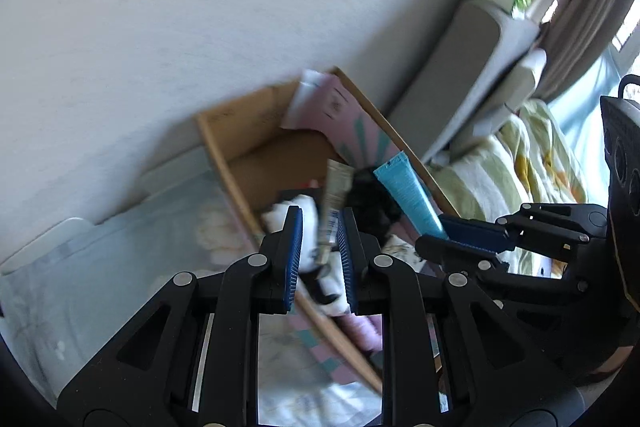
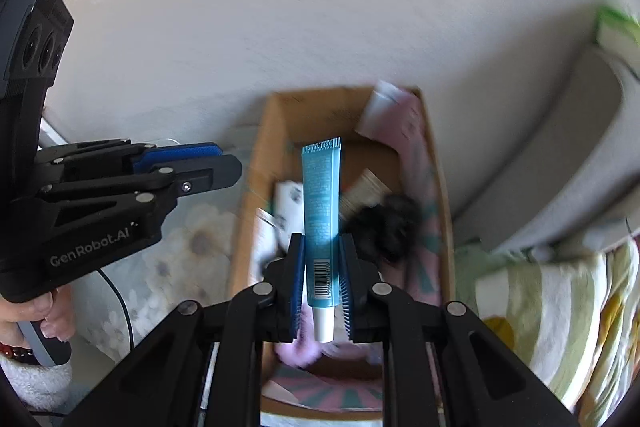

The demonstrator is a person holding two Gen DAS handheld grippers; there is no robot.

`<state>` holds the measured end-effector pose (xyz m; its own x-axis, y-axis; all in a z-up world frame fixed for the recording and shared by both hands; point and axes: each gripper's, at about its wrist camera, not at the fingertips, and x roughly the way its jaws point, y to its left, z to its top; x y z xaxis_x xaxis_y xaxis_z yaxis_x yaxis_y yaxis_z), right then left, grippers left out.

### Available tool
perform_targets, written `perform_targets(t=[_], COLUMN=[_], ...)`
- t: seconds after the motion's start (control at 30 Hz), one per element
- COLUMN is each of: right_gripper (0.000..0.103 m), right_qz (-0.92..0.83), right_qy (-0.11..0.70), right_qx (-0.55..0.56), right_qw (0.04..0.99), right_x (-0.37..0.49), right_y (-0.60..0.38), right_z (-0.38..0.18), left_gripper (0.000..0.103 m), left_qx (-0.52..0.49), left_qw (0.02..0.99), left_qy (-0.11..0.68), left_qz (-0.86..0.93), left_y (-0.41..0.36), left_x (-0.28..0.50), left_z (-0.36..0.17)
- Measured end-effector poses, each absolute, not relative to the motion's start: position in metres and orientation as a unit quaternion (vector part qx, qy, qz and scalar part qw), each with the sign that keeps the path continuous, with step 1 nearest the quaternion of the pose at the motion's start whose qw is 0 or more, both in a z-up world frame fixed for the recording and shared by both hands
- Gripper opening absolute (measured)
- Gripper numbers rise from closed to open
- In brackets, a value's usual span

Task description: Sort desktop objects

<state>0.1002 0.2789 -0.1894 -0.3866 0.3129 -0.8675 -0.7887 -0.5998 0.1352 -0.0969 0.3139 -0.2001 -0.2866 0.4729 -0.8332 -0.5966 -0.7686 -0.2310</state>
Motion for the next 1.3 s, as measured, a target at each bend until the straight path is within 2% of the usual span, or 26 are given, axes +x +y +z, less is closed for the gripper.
perform_targets(t=[0.23, 0.27, 0.3, 0.33, 0.37, 0.4, 0.43, 0.57, 0.7, 0.9, 1.3], right_gripper=[0.015, 0.016, 0.017, 0.03, 0.062, 0.083, 0.102, 0.102, 0.102, 0.102, 0.102], right_qz=[0.774, 0.771, 0.768, 0.767, 0.768, 0.771, 0.774, 0.788, 0.79, 0.787, 0.767], right_qy=[0.311, 0.315, 0.318, 0.328, 0.336, 0.344, 0.353, 0.355, 0.318, 0.317, 0.326], right_qx=[-0.443, -0.447, -0.447, -0.444, -0.437, -0.428, -0.422, -0.412, -0.425, -0.422, -0.421], right_qw=[0.33, 0.328, 0.33, 0.328, 0.326, 0.322, 0.313, 0.287, 0.305, 0.32, 0.357], right_x=[0.116, 0.117, 0.123, 0.124, 0.13, 0.132, 0.134, 0.136, 0.129, 0.124, 0.09], right_y=[0.292, 0.292, 0.292, 0.295, 0.296, 0.296, 0.297, 0.295, 0.288, 0.283, 0.265], right_z=[-0.223, -0.225, -0.222, -0.224, -0.224, -0.223, -0.222, -0.212, -0.208, -0.207, -0.173], left_gripper=[0.017, 0.02, 0.041, 0.066, 0.098, 0.103, 0.103, 0.103, 0.103, 0.103, 0.103], left_qx=[-0.522, -0.532, -0.539, -0.536, -0.529, -0.515, -0.504, -0.497, -0.496, -0.486, -0.447], left_qw=[0.345, 0.344, 0.34, 0.343, 0.348, 0.356, 0.361, 0.361, 0.347, 0.322, 0.194], left_qy=[0.073, 0.071, 0.072, 0.078, 0.08, 0.079, 0.077, 0.077, 0.075, 0.056, 0.077], left_qz=[0.777, 0.771, 0.767, 0.767, 0.77, 0.776, 0.781, 0.785, 0.792, 0.811, 0.87], left_y=[0.341, 0.344, 0.347, 0.35, 0.353, 0.354, 0.354, 0.355, 0.348, 0.32, 0.227], left_x=[-0.09, -0.091, -0.091, -0.089, -0.087, -0.083, -0.08, -0.078, -0.079, -0.082, -0.064], left_z=[-0.226, -0.228, -0.229, -0.228, -0.227, -0.222, -0.217, -0.205, -0.201, -0.186, -0.132])
